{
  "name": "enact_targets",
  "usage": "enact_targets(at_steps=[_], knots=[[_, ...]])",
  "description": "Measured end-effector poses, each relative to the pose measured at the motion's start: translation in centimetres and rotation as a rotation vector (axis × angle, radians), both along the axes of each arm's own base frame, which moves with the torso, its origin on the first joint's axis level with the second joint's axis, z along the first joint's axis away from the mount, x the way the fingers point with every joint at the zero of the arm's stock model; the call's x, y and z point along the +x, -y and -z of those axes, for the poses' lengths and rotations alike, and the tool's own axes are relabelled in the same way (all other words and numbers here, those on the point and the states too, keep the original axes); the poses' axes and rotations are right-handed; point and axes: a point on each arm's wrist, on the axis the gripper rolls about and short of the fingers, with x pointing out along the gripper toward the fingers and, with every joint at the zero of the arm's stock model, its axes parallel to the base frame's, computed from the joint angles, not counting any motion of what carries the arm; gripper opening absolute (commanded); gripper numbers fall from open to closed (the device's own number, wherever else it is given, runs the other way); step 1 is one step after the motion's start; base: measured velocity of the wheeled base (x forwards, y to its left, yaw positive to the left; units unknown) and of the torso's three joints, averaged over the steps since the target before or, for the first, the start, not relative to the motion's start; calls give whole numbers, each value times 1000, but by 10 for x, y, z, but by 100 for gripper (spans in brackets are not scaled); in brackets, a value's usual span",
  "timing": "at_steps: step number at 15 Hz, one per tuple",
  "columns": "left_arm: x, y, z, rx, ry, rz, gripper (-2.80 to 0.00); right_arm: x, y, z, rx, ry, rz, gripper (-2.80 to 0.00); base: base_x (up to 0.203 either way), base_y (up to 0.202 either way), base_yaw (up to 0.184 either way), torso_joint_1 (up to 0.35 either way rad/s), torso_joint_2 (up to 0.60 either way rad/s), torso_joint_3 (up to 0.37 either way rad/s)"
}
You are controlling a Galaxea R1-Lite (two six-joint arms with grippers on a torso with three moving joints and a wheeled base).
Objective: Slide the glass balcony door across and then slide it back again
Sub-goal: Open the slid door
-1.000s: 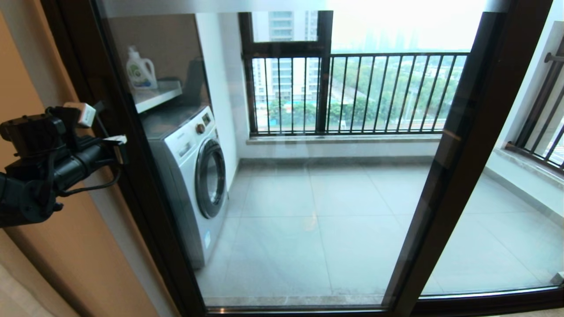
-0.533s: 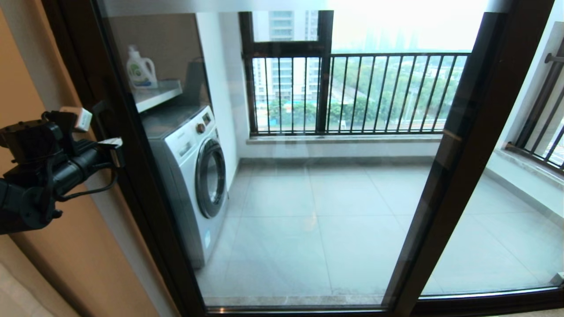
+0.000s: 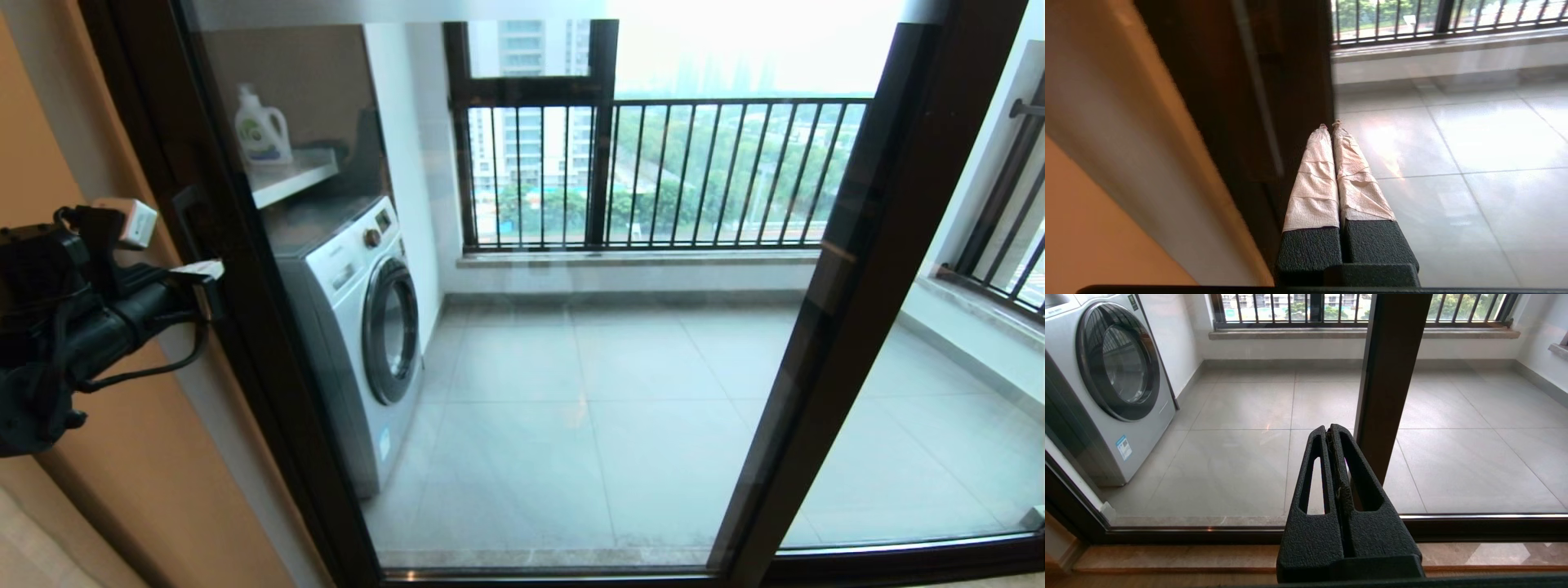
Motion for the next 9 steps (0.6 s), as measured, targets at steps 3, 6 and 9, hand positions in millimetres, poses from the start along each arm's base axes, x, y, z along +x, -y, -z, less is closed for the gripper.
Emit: enact_targets(at_steps=[3,6,9], knots=[[-18,9,-12,5,29,17,-280,0,0,0,0,0,0,-280,0,0,0,0,0,0],[-30,10,-22,5,60,15,-280,0,0,0,0,0,0,-280,0,0,0,0,0,0],[-35,1,-31,13,91,-17,-280,0,0,0,0,0,1,-280,0,0,0,0,0,0]])
